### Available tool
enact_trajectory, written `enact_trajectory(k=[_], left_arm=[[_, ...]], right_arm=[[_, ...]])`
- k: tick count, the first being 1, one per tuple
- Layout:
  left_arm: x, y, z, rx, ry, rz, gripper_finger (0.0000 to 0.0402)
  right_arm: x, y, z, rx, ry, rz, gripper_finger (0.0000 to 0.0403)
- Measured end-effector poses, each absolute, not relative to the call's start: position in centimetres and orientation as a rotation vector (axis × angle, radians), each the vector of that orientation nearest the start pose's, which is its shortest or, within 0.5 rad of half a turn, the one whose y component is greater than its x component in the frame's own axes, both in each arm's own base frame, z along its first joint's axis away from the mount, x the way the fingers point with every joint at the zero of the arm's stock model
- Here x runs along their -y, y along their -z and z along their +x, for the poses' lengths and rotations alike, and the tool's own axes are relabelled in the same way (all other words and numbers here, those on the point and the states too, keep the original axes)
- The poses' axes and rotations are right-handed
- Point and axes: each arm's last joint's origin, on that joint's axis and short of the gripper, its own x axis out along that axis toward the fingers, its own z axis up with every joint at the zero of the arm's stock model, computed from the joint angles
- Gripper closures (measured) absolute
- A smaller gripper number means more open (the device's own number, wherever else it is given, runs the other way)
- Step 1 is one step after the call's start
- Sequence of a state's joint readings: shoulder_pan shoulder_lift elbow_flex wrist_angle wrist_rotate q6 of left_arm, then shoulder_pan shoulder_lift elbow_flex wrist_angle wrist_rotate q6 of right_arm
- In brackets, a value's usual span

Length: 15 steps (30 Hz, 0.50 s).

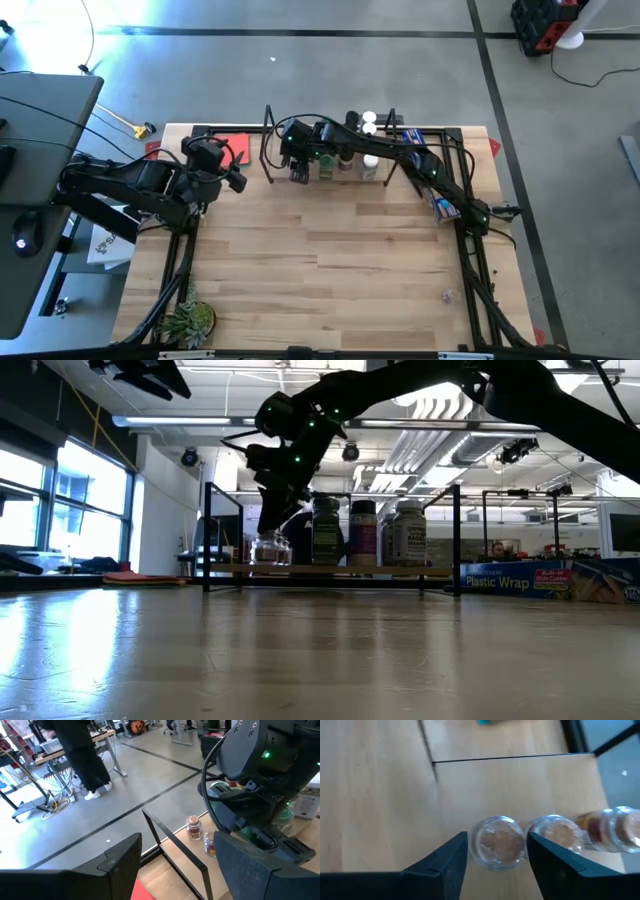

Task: Shelf spices
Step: Put the brown seasoning bottle on the shelf aligned with the other brown seasoning bottles

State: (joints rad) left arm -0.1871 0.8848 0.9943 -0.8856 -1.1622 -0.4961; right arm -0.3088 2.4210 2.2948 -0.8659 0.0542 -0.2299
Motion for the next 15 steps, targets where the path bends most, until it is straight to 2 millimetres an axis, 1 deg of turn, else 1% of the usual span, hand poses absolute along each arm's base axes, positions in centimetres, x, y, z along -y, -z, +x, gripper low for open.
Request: enact_trajectory(k=[5, 8, 12, 14, 15], left_arm=[[0.1, -33.9, 14.9, -0.379, -1.038, 0.060, 0.0158], [0.1, -33.9, 14.9, -0.383, -1.031, 0.056, 0.0158], [0.1, -33.8, 14.9, -0.388, -1.023, 0.053, 0.0158], [0.2, -33.8, 14.9, -0.394, -1.012, 0.049, 0.0158], [0.2, -33.8, 14.9, -0.396, -1.007, 0.048, 0.0158]], right_arm=[[16.2, -22.5, 49.5, -1.038, 0.314, -0.077, 0.0226], [16.0, -23.0, 49.5, -1.046, 0.313, -0.078, 0.0242], [15.0, -24.5, 49.7, -1.012, 0.296, -0.103, 0.0261], [14.1, -25.6, 49.5, -0.997, 0.265, -0.130, 0.0267], [13.6, -26.4, 49.2, -0.987, 0.250, -0.138, 0.0270]])
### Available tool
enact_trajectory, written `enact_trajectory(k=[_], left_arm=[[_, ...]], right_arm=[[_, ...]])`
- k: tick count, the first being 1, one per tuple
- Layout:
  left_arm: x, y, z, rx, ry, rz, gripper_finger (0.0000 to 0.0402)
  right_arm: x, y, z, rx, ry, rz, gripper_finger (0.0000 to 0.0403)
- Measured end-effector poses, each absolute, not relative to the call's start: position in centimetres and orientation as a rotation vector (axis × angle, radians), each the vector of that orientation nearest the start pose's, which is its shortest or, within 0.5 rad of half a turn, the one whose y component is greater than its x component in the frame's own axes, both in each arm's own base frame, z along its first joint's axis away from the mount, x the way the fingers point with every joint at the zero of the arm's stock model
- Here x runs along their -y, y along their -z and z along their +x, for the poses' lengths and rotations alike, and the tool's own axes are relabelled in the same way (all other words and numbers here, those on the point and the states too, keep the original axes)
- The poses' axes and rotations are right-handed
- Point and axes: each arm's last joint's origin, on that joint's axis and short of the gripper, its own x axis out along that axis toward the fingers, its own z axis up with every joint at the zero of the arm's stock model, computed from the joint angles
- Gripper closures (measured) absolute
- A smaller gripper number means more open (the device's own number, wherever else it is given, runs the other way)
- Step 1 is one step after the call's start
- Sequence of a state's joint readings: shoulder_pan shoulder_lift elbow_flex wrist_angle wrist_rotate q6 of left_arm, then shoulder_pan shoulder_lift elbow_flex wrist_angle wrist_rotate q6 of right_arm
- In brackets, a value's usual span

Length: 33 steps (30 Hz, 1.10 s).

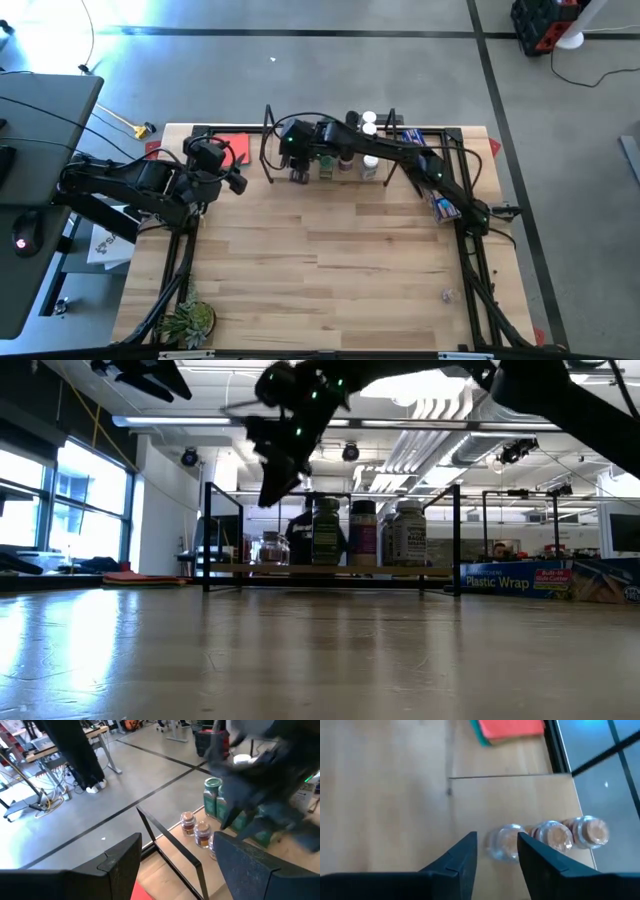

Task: Shelf spices
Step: Put the brown seasoning bottle on the shelf aligned with the other brown seasoning bottles

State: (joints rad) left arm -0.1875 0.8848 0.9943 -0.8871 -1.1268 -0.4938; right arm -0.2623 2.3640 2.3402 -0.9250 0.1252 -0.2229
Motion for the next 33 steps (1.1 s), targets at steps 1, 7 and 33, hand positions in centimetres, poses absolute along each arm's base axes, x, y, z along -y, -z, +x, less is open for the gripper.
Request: enact_trajectory(k=[1, 7, 33], left_arm=[[0.2, -33.8, 14.9, -0.398, -1.001, 0.046, 0.0158], [1.0, -33.5, 15.2, -0.393, -0.972, 0.048, 0.0158], [7.3, -25.8, 15.9, -0.366, -0.673, 0.083, 0.0158]], right_arm=[[13.0, -27.2, 48.9, -0.984, 0.232, -0.145, 0.0272], [7.5, -30.8, 46.2, -1.097, 0.037, -0.161, 0.0286], [-31.0, -26.9, 26.0, -1.758, 0.169, 0.221, 0.0282]])
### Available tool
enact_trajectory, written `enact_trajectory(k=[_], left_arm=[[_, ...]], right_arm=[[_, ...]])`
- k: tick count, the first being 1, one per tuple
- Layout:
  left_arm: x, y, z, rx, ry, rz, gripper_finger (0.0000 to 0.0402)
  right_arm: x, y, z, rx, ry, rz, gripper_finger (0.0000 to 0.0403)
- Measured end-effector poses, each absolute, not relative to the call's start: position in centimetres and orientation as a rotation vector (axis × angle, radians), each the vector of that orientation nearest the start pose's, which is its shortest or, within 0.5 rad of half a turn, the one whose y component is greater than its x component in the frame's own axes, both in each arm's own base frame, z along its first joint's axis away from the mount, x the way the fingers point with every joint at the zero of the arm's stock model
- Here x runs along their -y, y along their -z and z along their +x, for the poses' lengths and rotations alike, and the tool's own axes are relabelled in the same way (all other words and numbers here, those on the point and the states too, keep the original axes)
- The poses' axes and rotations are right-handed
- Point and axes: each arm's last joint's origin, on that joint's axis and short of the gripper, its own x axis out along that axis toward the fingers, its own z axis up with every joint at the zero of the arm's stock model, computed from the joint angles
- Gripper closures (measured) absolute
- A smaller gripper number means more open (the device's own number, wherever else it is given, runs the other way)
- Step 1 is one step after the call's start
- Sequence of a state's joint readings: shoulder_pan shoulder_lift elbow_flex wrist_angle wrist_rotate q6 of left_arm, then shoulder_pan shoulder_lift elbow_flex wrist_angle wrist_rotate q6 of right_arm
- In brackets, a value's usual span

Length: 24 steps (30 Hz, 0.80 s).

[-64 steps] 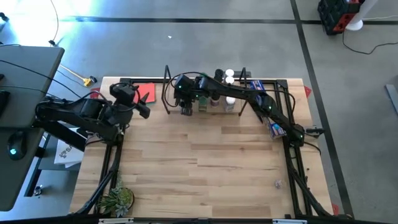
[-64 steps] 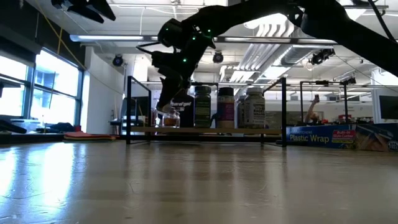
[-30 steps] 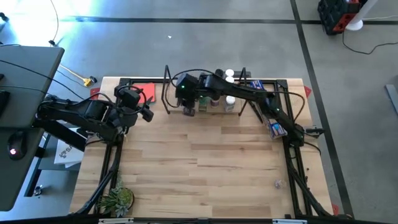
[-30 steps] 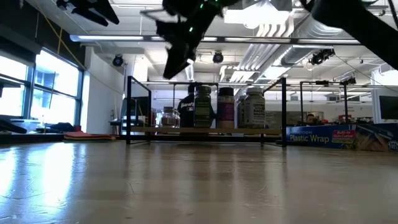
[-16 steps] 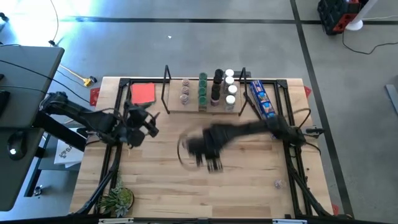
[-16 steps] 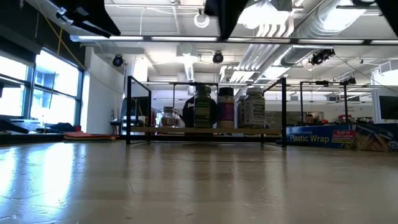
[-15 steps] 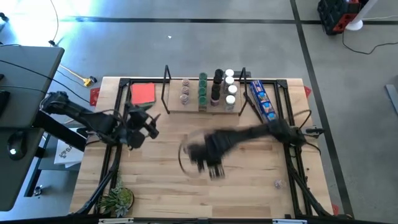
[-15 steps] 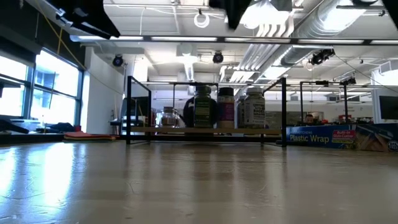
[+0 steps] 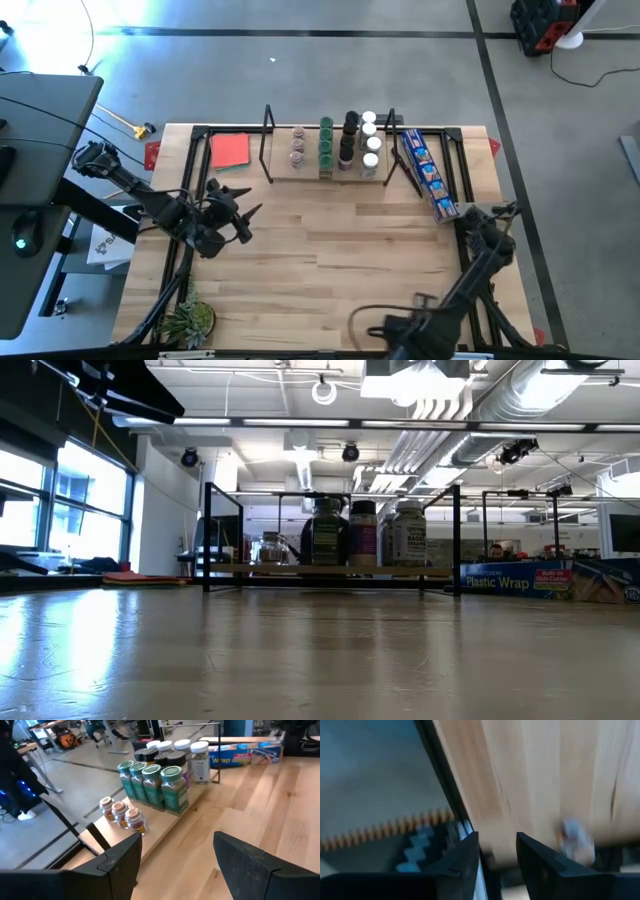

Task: Shelf spices
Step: Put the brown seasoning bottle on the shelf aligned with the other brown seasoning bottles

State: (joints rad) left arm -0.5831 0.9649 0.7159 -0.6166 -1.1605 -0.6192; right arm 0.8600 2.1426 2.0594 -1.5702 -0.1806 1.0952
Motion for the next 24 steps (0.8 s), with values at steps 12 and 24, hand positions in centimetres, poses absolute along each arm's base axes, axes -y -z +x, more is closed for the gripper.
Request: enact_trajectory(k=[12, 24], left_arm=[[8.0, -26.3, 16.6, -0.376, -0.550, 0.027, 0.0158], [8.2, -26.2, 16.7, -0.407, -0.474, -0.023, 0.0158]], right_arm=[[-25.8, -22.8, 19.2, -1.974, 0.161, 0.060, 0.0149], [-22.8, -16.8, 17.0, -2.130, 0.003, -0.196, 0.0105]])
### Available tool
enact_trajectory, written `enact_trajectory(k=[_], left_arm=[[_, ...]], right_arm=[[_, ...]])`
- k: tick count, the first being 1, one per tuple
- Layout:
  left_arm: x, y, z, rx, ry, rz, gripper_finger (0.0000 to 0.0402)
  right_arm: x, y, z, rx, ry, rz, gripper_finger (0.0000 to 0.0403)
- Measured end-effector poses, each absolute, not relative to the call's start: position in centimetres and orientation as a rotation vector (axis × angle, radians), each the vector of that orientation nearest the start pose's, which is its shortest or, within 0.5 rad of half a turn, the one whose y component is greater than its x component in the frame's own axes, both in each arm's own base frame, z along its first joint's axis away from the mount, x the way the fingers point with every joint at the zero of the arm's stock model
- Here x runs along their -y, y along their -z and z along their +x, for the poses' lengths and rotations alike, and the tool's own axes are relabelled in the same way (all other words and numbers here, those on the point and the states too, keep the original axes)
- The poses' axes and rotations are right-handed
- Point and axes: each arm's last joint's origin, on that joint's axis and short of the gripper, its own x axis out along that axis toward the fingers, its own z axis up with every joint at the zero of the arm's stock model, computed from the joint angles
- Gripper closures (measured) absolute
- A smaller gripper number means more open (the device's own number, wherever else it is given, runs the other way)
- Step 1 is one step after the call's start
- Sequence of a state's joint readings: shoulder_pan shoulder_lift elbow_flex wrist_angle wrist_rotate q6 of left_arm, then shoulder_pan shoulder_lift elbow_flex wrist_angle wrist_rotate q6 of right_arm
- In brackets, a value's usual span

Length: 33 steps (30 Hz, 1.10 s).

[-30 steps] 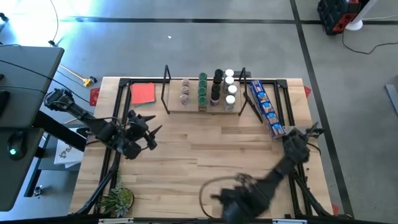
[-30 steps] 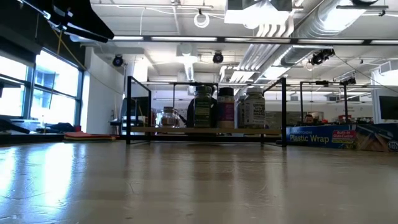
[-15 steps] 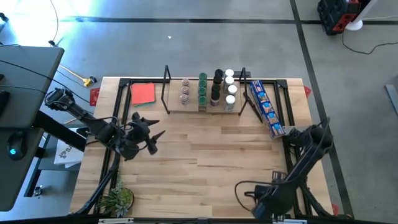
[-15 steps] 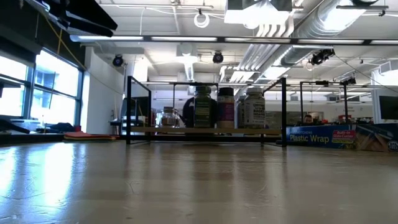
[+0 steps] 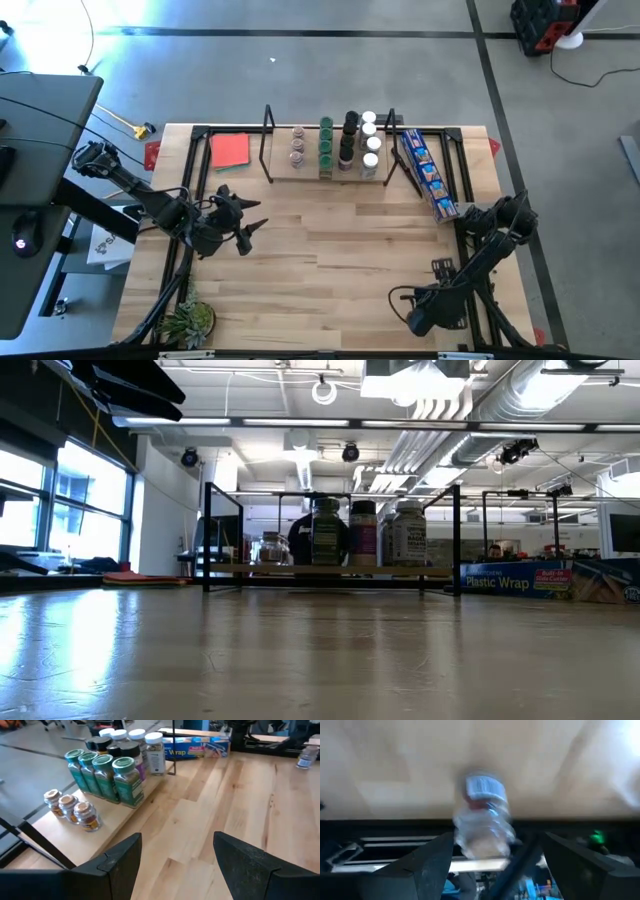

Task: Shelf spices
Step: Put the brown seasoning bottle on the shelf aligned with the other brown seasoning bottles

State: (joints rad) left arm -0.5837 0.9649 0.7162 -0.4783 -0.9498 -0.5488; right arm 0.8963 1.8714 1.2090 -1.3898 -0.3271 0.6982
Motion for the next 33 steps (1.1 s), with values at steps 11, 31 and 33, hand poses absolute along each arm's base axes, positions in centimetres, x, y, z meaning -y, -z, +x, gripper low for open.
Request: enact_trajectory(k=[11, 31, 33], left_arm=[[8.4, -26.3, 16.8, -0.414, -0.444, -0.039, 0.0158], [9.1, -26.5, 16.6, -0.395, -0.409, -0.047, 0.0158], [9.1, -26.4, 16.6, -0.396, -0.408, -0.045, 0.0158]], right_arm=[[-22.6, -14.4, 16.3, -2.135, -0.101, -0.148, 0.0150], [-13.9, -15.7, 34.4, -1.697, 0.116, 0.396, 0.0247], [-12.1, -15.5, 37.0, -1.671, 0.130, 0.395, 0.0247]])
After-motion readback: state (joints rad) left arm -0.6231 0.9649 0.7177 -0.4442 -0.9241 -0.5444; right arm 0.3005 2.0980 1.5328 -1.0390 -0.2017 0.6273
